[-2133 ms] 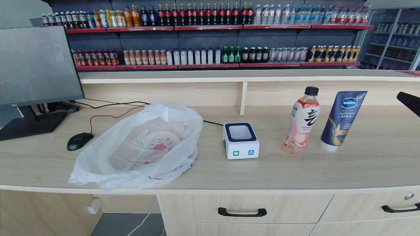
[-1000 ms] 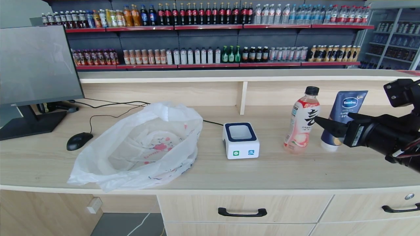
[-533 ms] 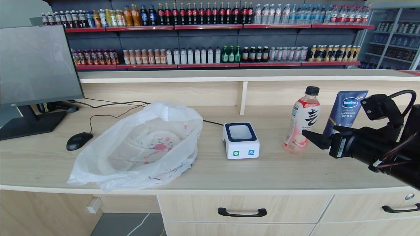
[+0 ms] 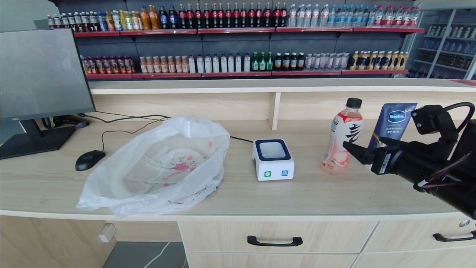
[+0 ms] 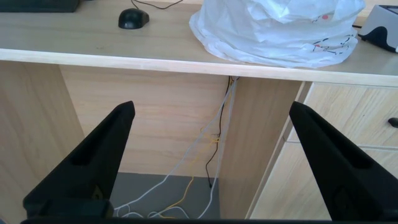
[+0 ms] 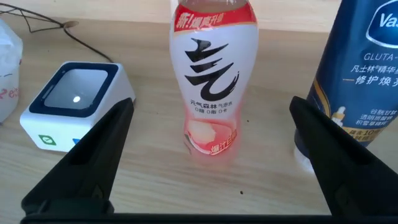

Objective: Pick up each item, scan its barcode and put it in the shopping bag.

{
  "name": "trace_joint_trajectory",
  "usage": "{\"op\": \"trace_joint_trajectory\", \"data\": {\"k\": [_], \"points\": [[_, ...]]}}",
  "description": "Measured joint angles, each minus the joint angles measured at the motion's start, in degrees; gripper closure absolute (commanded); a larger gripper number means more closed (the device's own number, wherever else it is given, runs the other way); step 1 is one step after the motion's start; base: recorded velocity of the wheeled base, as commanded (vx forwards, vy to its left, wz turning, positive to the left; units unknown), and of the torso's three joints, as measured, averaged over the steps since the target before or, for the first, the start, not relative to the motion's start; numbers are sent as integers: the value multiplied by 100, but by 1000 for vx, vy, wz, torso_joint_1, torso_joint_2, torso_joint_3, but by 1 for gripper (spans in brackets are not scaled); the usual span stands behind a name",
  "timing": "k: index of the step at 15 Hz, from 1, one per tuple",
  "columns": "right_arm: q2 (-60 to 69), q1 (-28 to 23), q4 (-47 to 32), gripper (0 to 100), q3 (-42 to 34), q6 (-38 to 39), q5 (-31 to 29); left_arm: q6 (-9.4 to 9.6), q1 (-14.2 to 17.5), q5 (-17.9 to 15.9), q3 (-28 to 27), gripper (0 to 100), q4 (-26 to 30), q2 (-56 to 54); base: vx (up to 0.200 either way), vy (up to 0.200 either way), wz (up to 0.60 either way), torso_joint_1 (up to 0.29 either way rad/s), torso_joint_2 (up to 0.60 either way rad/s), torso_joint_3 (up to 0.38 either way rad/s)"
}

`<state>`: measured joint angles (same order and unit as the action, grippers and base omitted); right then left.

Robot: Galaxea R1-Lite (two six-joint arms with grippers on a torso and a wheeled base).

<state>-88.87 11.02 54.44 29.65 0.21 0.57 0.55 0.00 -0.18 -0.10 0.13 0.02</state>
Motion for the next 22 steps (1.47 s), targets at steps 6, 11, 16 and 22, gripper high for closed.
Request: {"op": "trace_joint_trajectory", "data": {"k": [6,11,16,22], "points": [[-250,113,914,0,-295,55,-278,0,0,0,0,0,0,0,0,0,0,0,0,0],[-818,168,2614,0,-738,145,-500,2,0,0,0,0,2,0,0,0,0,0,0,0],[-1360,229,2966,0,-1044,162,-555,0,0,0,0,0,2,0,0,0,0,0,0,0],[-1719,207,2972,0,-735,112,-558,2,0,0,0,0,0,0,0,0,0,0,0,0]]}}
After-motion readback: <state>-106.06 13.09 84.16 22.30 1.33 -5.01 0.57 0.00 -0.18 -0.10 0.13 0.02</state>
